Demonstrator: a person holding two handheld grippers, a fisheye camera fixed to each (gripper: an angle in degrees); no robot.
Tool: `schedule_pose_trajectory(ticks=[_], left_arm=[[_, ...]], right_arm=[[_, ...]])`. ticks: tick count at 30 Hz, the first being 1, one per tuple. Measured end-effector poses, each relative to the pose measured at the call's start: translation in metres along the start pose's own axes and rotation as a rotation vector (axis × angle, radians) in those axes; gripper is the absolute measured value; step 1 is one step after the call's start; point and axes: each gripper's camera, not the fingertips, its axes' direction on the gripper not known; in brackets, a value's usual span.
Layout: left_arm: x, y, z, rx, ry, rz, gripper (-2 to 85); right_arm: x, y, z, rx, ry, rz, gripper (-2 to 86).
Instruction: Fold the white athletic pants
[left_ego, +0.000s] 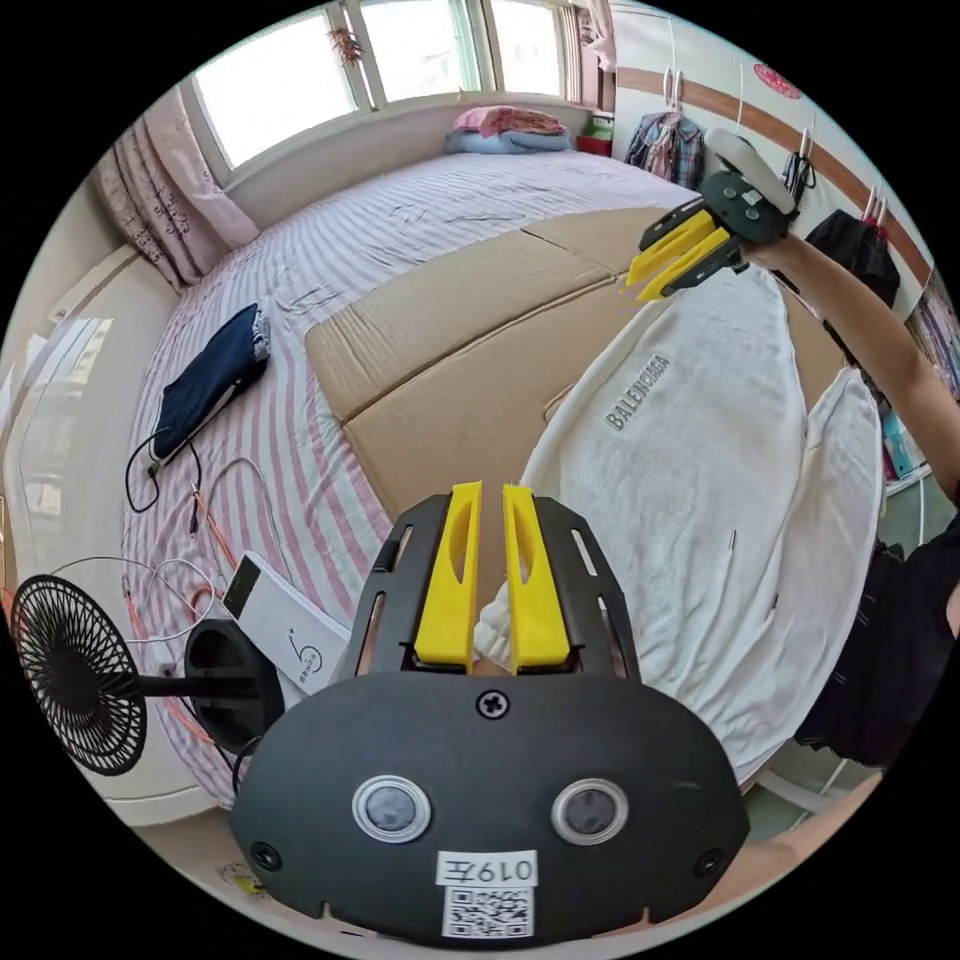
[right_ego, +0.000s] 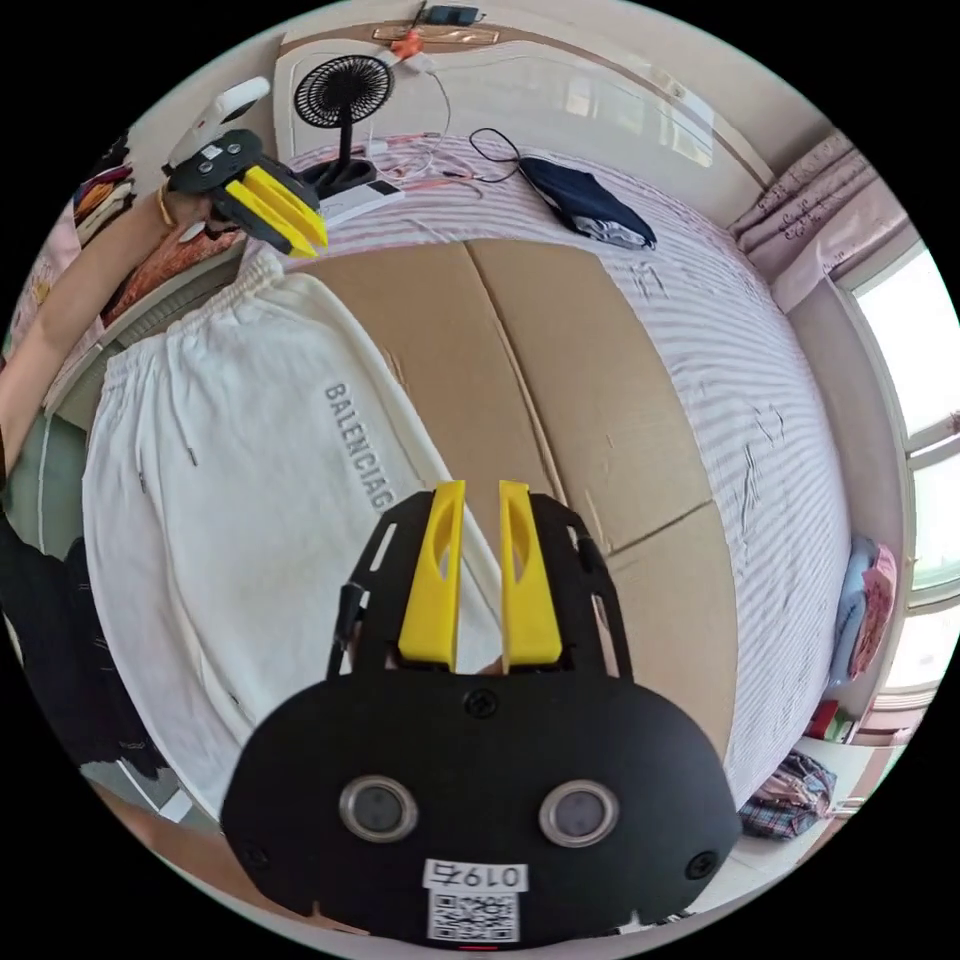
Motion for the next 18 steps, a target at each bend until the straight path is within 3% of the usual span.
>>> schedule_pose_trajectory(ticks=[2,9,18], left_arm=[[0.014,-0.016,-0.004,0.083,0.037,0.027,0.9],[0.103,-0.122,0.04,0.096,0.099,0.235,0.7],[0.176,-0.217,0.109,0.004,0.13,0.35,1.0]], right_arm=[[0.024,0.031,0.013,-0.04,0.002,0.041,3.2],[0.059,0.073,0.035,-0.013,-0.113,0.045,0.6],[0.1,0.11,0.067,-0.075,-0.191,-0.016,8.3]])
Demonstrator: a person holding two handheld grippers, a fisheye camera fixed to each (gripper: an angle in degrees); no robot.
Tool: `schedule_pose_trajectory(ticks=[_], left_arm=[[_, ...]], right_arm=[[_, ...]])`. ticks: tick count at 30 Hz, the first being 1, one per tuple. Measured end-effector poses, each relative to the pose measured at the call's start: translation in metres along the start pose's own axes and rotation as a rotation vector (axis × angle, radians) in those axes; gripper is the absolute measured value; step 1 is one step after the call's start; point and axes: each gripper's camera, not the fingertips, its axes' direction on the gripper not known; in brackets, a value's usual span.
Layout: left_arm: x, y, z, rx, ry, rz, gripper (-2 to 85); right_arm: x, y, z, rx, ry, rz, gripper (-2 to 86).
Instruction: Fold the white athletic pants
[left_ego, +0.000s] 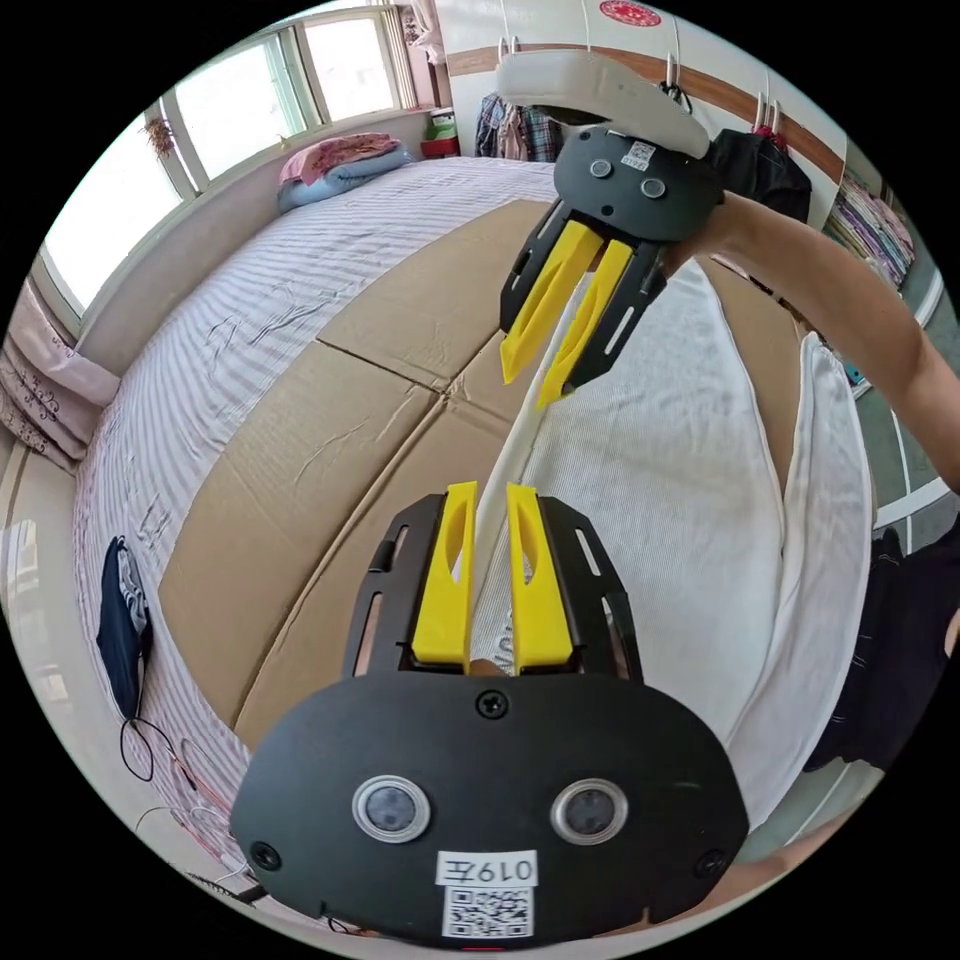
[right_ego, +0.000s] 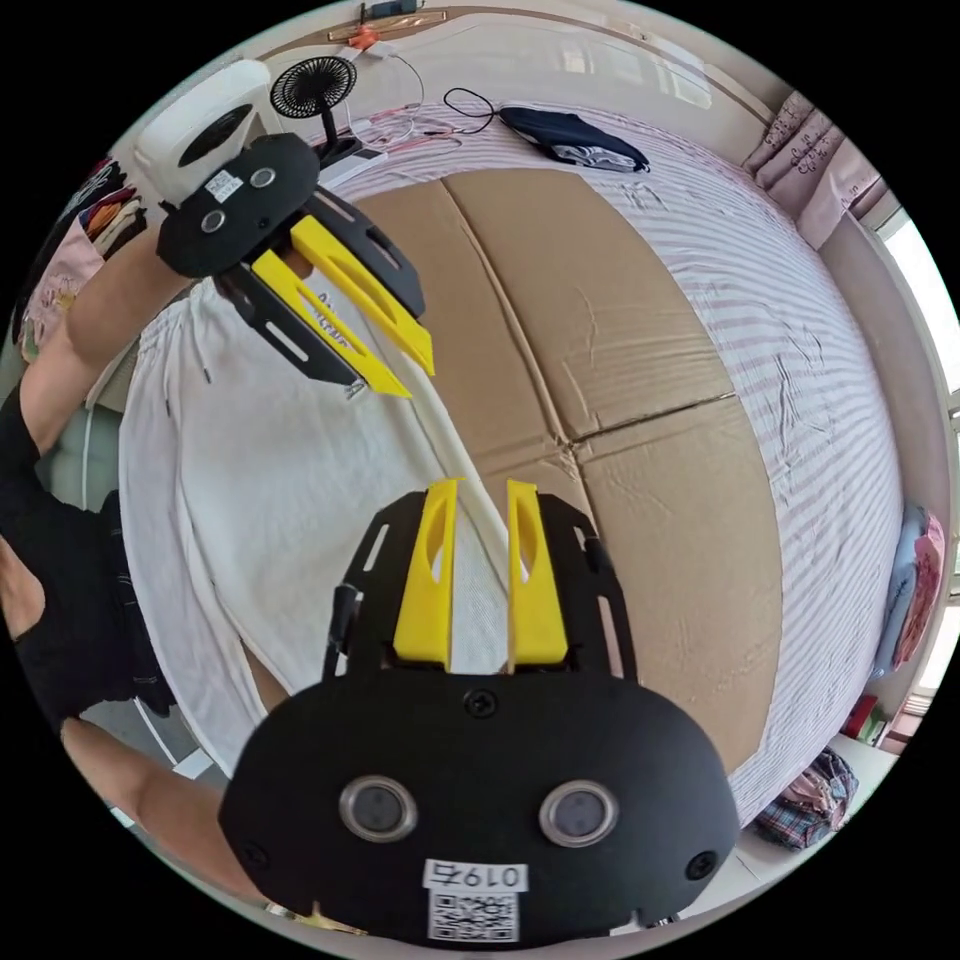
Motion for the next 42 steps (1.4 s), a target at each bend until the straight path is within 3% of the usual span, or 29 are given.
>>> schedule_pose_trajectory(ticks=[7,10,14,22,31,39,42], left_arm=[[0.0,-0.027,0.031,-0.062,0.038,-0.013,1.3],[0.01,-0.034,0.043,-0.108,0.026,0.016,1.1],[0.026,-0.042,0.045,-0.108,-0.064,0.034,1.0],[0.051,-0.05,0.054,-0.129,-0.117,0.036,1.1],[0.061,-0.08,0.045,0.022,-0.009,-0.016,0.7],[0.121,-0.14,0.084,-0.023,-0.055,0.077,0.8],[0.136,-0.149,0.096,-0.062,-0.09,0.098,0.9]], right_arm=[[0.027,0.03,0.034,-0.062,0.001,-0.01,7.8],[0.032,0.044,0.04,-0.056,-0.044,-0.038,2.7],[0.03,0.061,0.046,-0.05,0.038,-0.062,-0.6],[0.037,0.109,0.056,-0.028,0.07,-0.039,2.0],[0.081,0.215,0.062,-0.09,0.034,0.094,7.4],[0.078,0.273,0.076,-0.124,0.028,0.104,5.6],[0.068,0.291,0.078,-0.121,0.073,0.085,1.3]])
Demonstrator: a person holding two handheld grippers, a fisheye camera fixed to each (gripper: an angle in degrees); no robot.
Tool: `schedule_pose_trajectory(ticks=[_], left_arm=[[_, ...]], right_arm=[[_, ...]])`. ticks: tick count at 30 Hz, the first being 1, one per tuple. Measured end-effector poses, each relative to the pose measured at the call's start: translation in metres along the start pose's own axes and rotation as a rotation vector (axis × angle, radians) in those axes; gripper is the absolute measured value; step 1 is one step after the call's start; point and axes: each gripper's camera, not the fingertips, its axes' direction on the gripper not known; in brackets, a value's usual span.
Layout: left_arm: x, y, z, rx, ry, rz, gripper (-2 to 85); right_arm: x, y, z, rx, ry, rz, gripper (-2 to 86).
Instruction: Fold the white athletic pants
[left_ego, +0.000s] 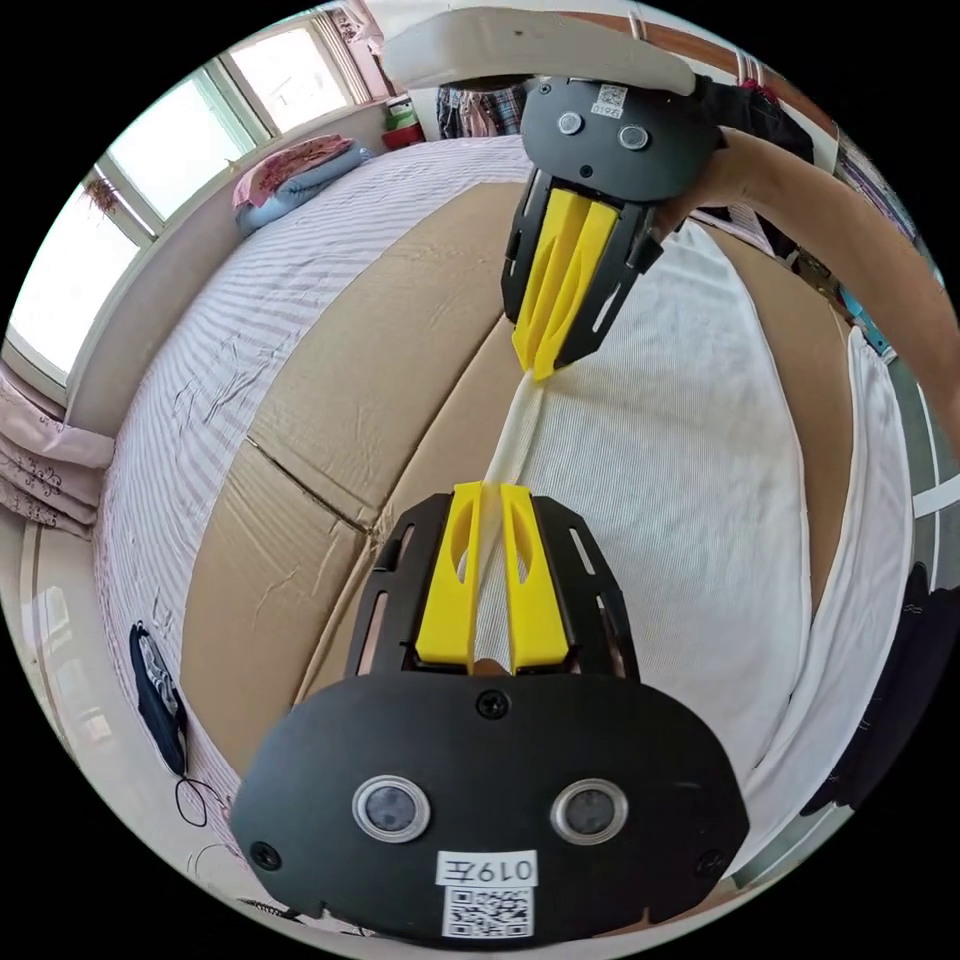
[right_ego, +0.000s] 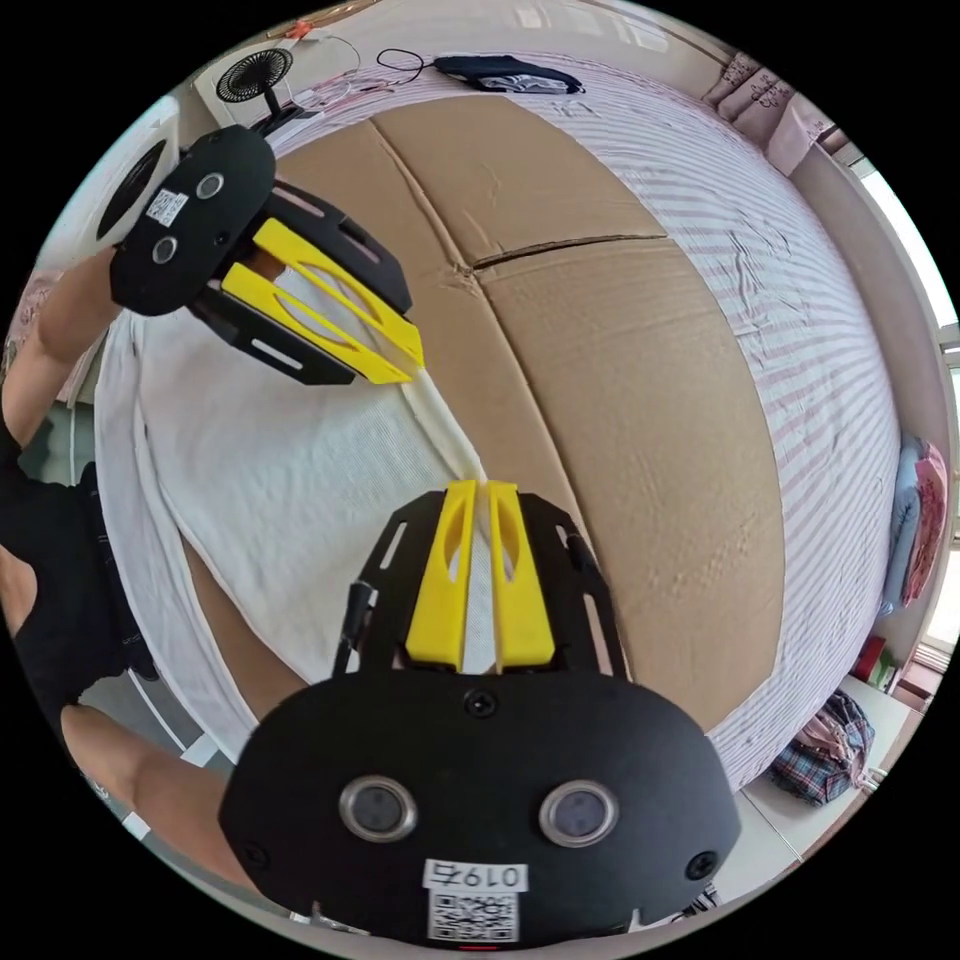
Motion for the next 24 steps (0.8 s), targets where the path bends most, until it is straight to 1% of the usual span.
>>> schedule_pose_trajectory(ticks=[3,6,10,12,16,17,20,24], left_arm=[[0.01,-0.004,0.0,-0.015,-0.029,-0.017,1.0],[0.027,-0.005,0.002,-0.026,-0.1,-0.013,1.0],[0.048,-0.003,0.001,-0.017,-0.154,-0.015,1.0],[0.048,0.0,-0.004,0.001,-0.132,-0.048,1.0],[0.045,0.016,-0.031,0.149,-0.116,-0.185,1.2],[0.05,0.019,-0.037,0.178,-0.096,-0.187,1.2],[0.072,0.019,-0.037,0.187,-0.07,-0.155,1.3],[0.098,0.015,-0.029,0.167,-0.071,-0.118,1.5]], right_arm=[[-0.007,0.017,0.004,0.006,0.03,0.006,-0.4],[-0.018,0.036,0.01,0.015,0.052,0.01,-0.4],[-0.03,0.074,0.005,0.044,0.084,0.033,2.0],[-0.031,0.098,-0.002,0.074,0.104,0.066,3.9],[-0.021,0.161,-0.006,0.052,0.135,0.188,5.1],[-0.02,0.177,-0.003,0.033,0.133,0.211,5.0],[-0.025,0.209,0.009,-0.028,0.154,0.244,4.8],[-0.039,0.236,0.018,-0.035,0.139,0.258,4.8]])
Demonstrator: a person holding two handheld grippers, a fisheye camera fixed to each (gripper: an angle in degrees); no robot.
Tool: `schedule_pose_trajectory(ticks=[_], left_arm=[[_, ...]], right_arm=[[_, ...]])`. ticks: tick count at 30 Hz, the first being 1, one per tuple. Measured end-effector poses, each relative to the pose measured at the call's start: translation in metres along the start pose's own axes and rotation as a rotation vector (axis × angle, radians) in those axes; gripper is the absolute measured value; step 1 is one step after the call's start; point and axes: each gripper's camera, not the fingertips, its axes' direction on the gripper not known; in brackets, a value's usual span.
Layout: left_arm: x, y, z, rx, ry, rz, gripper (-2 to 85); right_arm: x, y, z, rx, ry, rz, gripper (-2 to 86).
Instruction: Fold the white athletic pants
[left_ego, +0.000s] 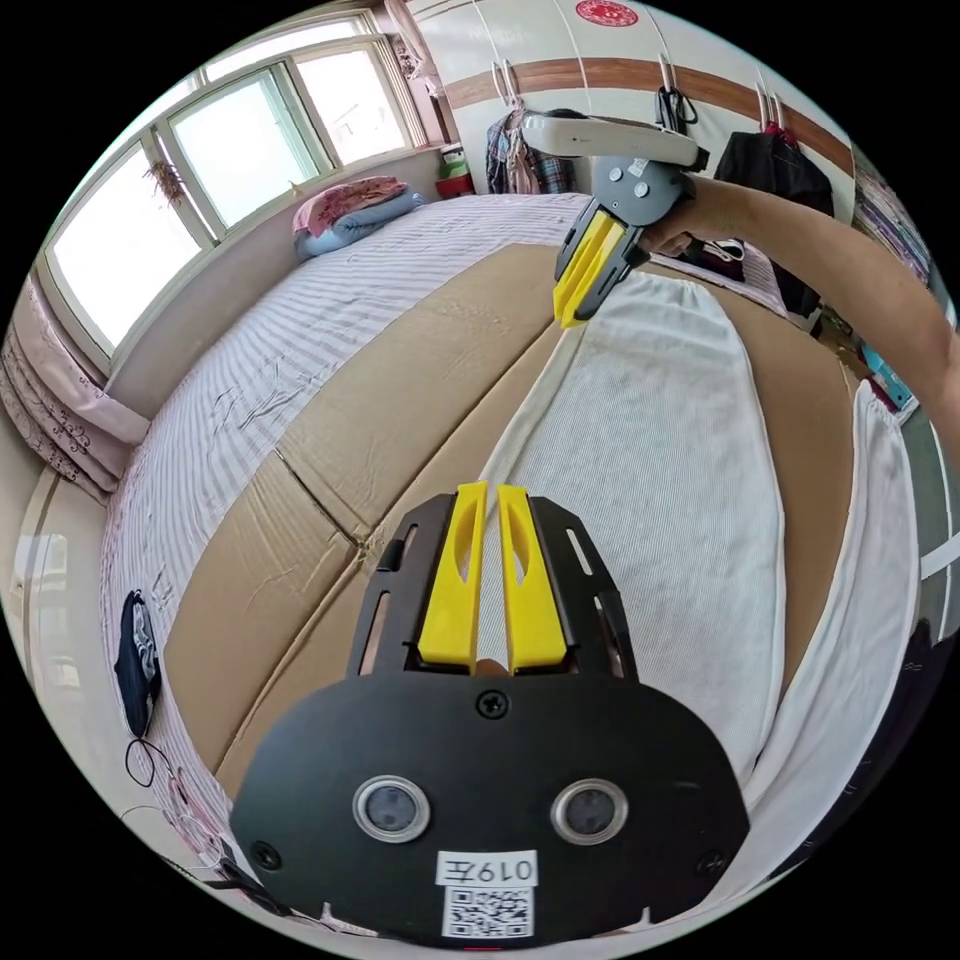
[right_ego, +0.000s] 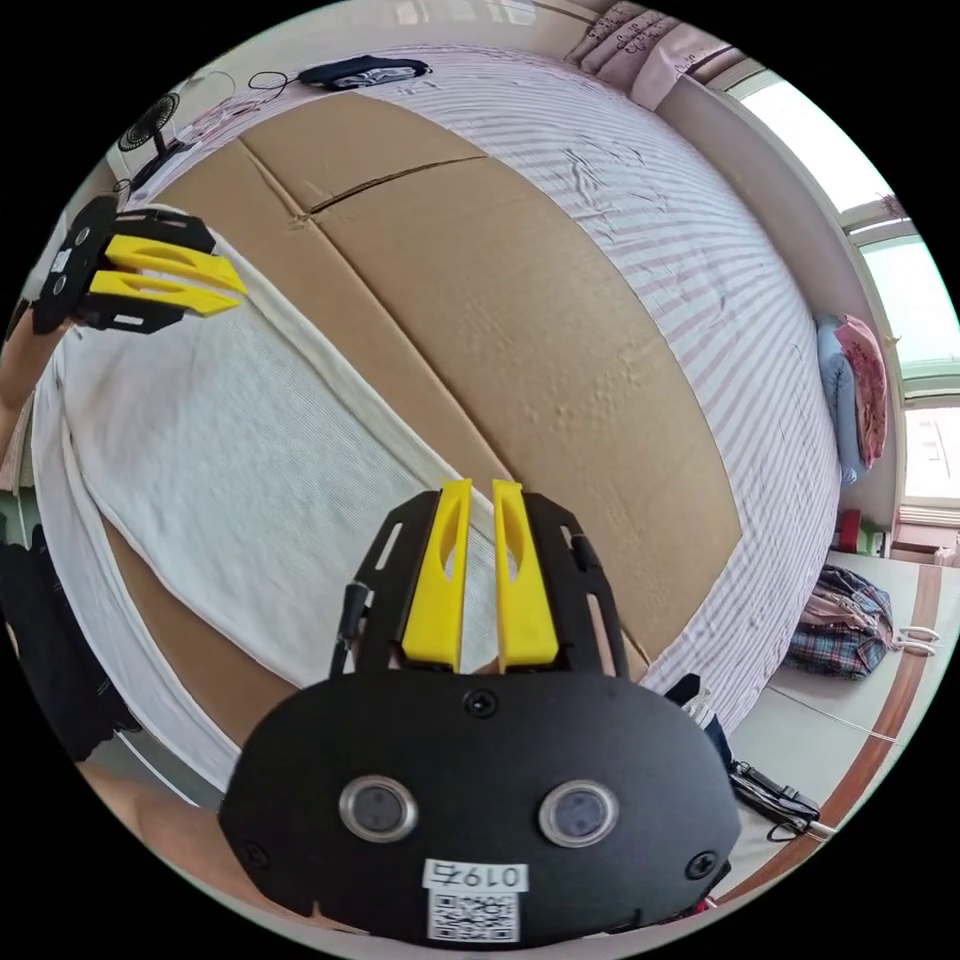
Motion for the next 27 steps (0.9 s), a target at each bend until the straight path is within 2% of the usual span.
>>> schedule_pose_trajectory(ticks=[6,12,14,17,19,22,25,27], left_arm=[[0.029,0.002,-0.002,0.0,0.018,0.003,1.9],[0.088,0.026,-0.073,0.167,-0.007,-0.035,2.5],[0.143,0.04,-0.1,0.213,0.018,0.022,2.9],[0.215,0.056,-0.113,0.214,0.048,0.084,4.3],[0.256,0.061,-0.111,0.18,0.002,0.137,5.6],[0.308,0.063,-0.099,0.125,-0.148,0.177,6.4],[0.341,0.051,-0.082,0.07,-0.216,0.216,6.0],[0.357,0.041,-0.075,0.047,-0.246,0.238,5.6]], right_arm=[[-0.026,0.047,-0.006,0.028,0.032,0.028,0.5],[-0.086,0.163,-0.081,0.424,0.06,0.15,-0.8],[-0.136,0.227,-0.1,0.592,0.136,0.195,-0.8],[-0.198,0.3,-0.106,0.739,0.142,0.283,-0.9],[-0.233,0.331,-0.104,0.743,0.155,0.303,-0.9],[-0.289,0.351,-0.094,0.582,0.327,0.272,-0.9],[-0.33,0.356,-0.075,0.417,0.494,0.156,-0.7],[-0.341,0.36,-0.066,0.374,0.561,0.131,-0.3]])
